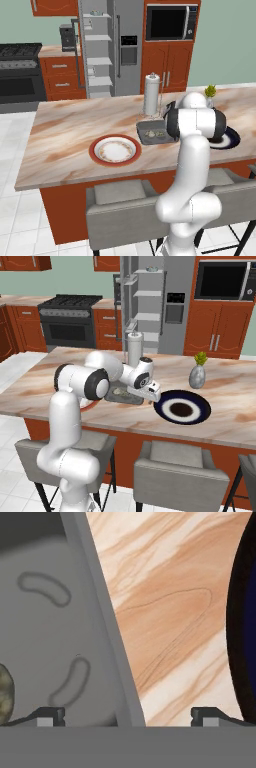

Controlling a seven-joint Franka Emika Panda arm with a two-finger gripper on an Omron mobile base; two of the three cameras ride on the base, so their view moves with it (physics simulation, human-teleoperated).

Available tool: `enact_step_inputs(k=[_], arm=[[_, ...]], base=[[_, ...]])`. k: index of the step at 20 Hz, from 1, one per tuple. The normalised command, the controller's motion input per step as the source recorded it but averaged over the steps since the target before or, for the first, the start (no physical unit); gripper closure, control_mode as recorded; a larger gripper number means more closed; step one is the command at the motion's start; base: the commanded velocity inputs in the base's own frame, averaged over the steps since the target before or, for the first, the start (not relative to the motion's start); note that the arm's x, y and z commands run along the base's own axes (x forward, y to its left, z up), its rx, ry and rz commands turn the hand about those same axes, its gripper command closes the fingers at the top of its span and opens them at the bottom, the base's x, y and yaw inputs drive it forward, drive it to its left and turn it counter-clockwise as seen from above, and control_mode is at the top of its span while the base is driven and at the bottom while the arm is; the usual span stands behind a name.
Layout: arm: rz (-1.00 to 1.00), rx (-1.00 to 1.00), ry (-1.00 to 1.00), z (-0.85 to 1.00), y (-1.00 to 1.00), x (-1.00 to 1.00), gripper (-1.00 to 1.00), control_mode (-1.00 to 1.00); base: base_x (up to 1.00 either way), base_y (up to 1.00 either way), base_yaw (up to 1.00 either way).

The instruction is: Place two dumplings into each of the tupperware containers and then place the containers in the fridge.

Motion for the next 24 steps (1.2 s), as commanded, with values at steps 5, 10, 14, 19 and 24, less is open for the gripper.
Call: enact_step_inputs(k=[5,10,14,19,24], arm=[[0.00,0.00,0.00,-0.01,0.08,0.00,-1.00,-1.00],[0.00,0.00,0.00,0.00,0.10,0.00,1.00,-1.00],[0.00,0.00,0.01,0.00,0.00,0.00,1.00,-1.00],[0.00,0.00,0.00,0.00,0.00,0.00,1.00,-1.00],[0.00,0.00,0.01,0.13,0.01,0.02,1.00,-1.00]], base=[[0.00,0.00,0.00],[0.00,0.00,0.00],[0.00,0.00,0.00],[0.00,0.00,0.00],[0.00,0.00,0.00]])
